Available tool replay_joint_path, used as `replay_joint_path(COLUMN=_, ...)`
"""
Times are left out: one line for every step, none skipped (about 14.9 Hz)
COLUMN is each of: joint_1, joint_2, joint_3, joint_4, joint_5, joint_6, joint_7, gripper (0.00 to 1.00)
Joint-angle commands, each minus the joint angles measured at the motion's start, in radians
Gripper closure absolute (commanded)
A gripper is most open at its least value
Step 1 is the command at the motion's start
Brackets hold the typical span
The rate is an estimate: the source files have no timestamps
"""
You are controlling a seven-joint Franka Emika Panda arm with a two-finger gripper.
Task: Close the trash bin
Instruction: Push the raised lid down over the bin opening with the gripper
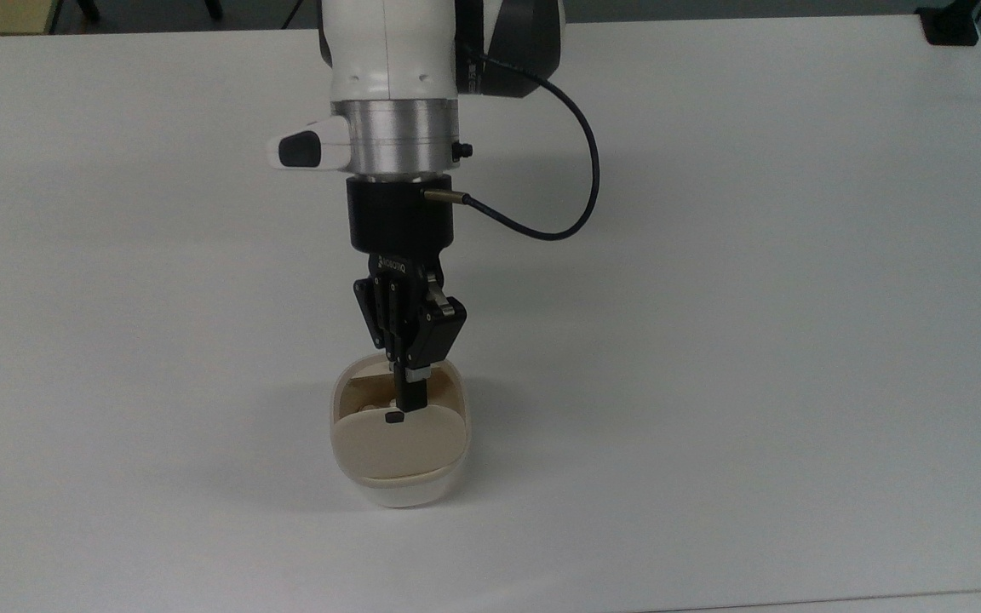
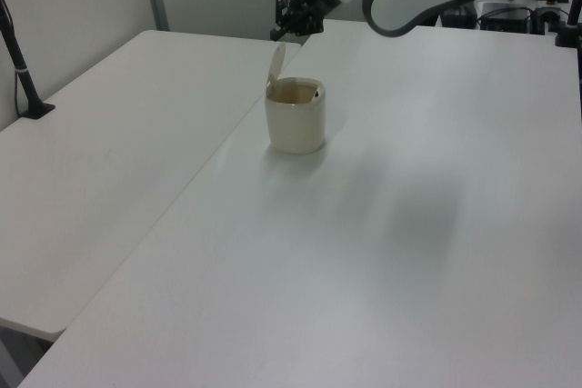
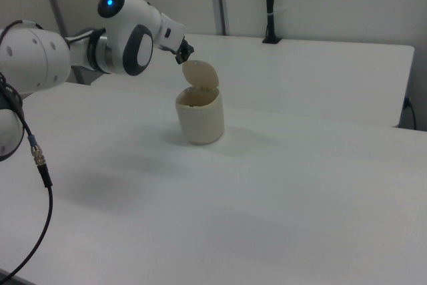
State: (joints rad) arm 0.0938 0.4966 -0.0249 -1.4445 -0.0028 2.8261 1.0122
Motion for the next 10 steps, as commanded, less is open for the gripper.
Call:
replay_joint_path(joint_1=0.011, joint_2=0.046, joint_3=-0.02, joint_4=0.049, joint_5=0.004, joint_6=0.059, joint_7=0.106, gripper=1.0)
replay_joint_path(joint_1=0.011, joint_2=0.049, joint_3=-0.02, joint_4=0.053, joint_5=0.004, joint_6=0.061, joint_7=0.111, gripper=1.0)
replay_joint_path(joint_1=0.011, joint_2=0.051, joint_3=-0.02, joint_4=0.053, joint_5=0.004, joint_6=0.061, joint_7=0.111, gripper=1.0)
replay_joint_path(joint_1=0.011, joint_2=0.051, joint_3=-0.02, joint_4=0.05, joint_5=0.001, joint_6=0.059, joint_7=0.108, gripper=1.0)
replay_joint_path(joint_1=0.009, joint_2=0.05, joint_3=-0.02, joint_4=0.044, joint_5=-0.003, joint_6=0.059, joint_7=0.105, gripper=1.0)
replay_joint_path(joint_1=0.009, joint_2=0.05, joint_3=-0.02, joint_4=0.044, joint_5=-0.006, joint_6=0.059, joint_7=0.103, gripper=1.0)
replay_joint_path(joint_1=0.01, joint_2=0.05, joint_3=-0.021, joint_4=0.038, joint_5=-0.011, joint_6=0.059, joint_7=0.103, gripper=1.0)
replay_joint_path(joint_1=0.011, joint_2=0.05, joint_3=-0.023, joint_4=0.02, joint_5=-0.016, joint_6=0.059, joint_7=0.103, gripper=1.0)
replay_joint_path(joint_1=0.007, joint_2=0.048, joint_3=-0.024, joint_4=0.01, joint_5=-0.02, joint_6=0.059, joint_7=0.103, gripper=1.0)
replay_joint_path(joint_1=0.004, joint_2=0.043, joint_3=-0.023, joint_4=0.009, joint_5=-0.022, joint_6=0.059, joint_7=0.103, gripper=1.0)
